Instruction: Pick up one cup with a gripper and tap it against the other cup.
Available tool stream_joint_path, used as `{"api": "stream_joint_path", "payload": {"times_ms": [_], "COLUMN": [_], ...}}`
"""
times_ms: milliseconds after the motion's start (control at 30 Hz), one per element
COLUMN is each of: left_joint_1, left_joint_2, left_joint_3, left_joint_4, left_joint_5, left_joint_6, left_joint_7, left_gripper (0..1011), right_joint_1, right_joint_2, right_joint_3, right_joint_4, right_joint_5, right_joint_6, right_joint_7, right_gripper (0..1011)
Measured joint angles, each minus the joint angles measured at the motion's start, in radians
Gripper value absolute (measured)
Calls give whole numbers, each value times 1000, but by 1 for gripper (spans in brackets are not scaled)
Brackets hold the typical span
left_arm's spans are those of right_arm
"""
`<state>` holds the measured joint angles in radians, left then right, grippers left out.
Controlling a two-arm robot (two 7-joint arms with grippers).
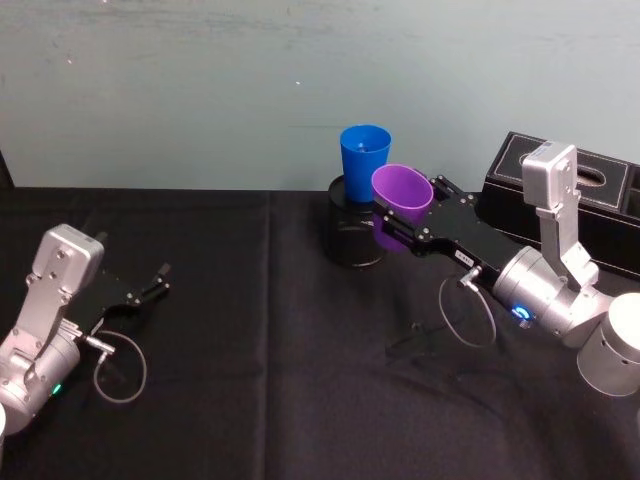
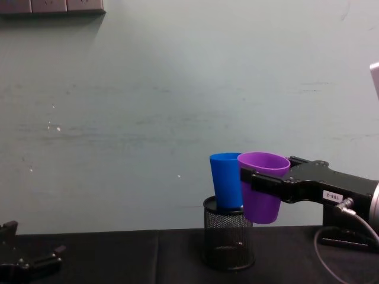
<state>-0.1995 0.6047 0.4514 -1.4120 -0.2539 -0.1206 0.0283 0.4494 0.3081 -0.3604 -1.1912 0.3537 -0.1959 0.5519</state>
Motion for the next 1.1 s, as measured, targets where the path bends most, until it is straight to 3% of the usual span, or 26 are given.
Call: {"api": "stream_joint_path", "payload": {"times_ms": [700,1100], "left_joint_1": [0,0], "left_joint_2": [0,0], "left_joint_3": [0,0], "left_joint_4": [0,0], "left_joint_5": [0,0], "left_joint_6": [0,0], "left_joint_7": [0,0], "left_gripper": [1011,1011], "right_joint_1": [-1,-42], "right_joint_2": [4,50], "right_joint_3": [0,-12], "right_joint_4": [-6,-102], "right_joint_5": [9,45], "right_joint_6": [-2,82], "right_joint_7": [6,15], "right_gripper": [724,724]}}
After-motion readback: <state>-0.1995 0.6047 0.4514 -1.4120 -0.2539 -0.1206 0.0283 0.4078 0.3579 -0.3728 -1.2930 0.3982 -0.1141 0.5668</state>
